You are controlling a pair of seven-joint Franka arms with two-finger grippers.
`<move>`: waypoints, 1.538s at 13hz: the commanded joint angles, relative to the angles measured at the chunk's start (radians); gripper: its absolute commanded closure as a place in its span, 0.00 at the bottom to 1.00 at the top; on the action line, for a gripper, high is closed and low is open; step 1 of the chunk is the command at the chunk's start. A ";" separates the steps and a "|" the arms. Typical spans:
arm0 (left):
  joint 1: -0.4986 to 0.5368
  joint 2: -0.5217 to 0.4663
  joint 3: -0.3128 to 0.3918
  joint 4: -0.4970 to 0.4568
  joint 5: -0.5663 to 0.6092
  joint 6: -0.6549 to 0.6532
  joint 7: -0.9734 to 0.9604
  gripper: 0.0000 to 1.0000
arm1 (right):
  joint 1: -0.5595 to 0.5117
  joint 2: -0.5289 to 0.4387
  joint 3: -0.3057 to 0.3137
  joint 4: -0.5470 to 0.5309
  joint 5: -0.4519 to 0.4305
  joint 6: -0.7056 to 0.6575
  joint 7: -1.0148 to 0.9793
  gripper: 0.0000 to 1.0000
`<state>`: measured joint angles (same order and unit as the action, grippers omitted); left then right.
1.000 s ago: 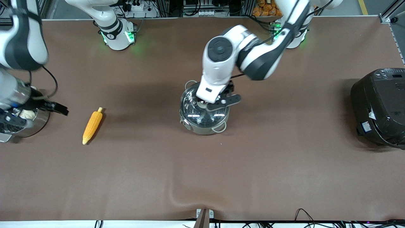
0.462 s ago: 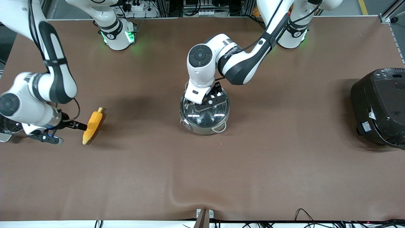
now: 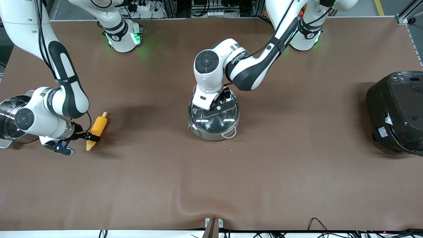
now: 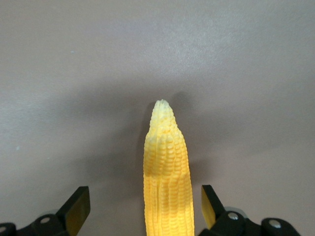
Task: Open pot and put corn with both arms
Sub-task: 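Grasp the lid knob with the left gripper while the right gripper grasps the corn, then lift the glass lid off the pot with the left gripper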
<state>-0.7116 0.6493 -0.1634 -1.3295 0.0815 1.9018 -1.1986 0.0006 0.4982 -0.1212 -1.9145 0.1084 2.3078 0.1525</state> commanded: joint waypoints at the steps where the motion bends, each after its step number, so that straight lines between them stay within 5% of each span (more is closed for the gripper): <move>1: -0.015 0.009 0.010 0.009 0.027 -0.007 -0.024 0.68 | -0.022 0.026 0.014 0.009 0.017 0.009 0.004 0.00; 3: -0.014 0.003 0.010 0.009 0.027 -0.013 -0.026 1.00 | -0.028 0.046 0.014 0.008 0.017 0.015 0.006 0.00; 6: -0.003 -0.037 0.009 0.010 0.024 -0.036 -0.026 1.00 | -0.039 0.069 0.014 0.008 0.017 0.015 0.006 0.00; 9: 0.046 -0.179 0.009 0.009 0.021 -0.136 -0.009 1.00 | -0.042 0.083 0.014 0.006 0.020 0.004 0.027 0.04; 11: 0.110 -0.281 0.009 0.009 0.015 -0.223 0.052 1.00 | -0.036 0.085 0.015 -0.008 0.020 0.001 0.099 0.16; 15: 0.286 -0.393 -0.001 -0.019 0.006 -0.386 0.398 1.00 | -0.025 0.076 0.020 0.005 0.022 -0.071 0.134 0.69; 17: 0.403 -0.405 -0.002 -0.031 0.004 -0.394 0.590 1.00 | -0.025 0.071 0.026 0.021 0.022 -0.094 0.130 0.81; 20: 0.546 -0.419 -0.002 -0.124 0.004 -0.377 0.783 1.00 | -0.025 0.059 0.048 0.069 0.024 -0.169 0.130 0.84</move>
<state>-0.2334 0.2634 -0.1498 -1.3826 0.0844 1.5092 -0.4966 -0.0204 0.5802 -0.0935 -1.8803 0.1190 2.2081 0.2684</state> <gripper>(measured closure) 0.502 0.661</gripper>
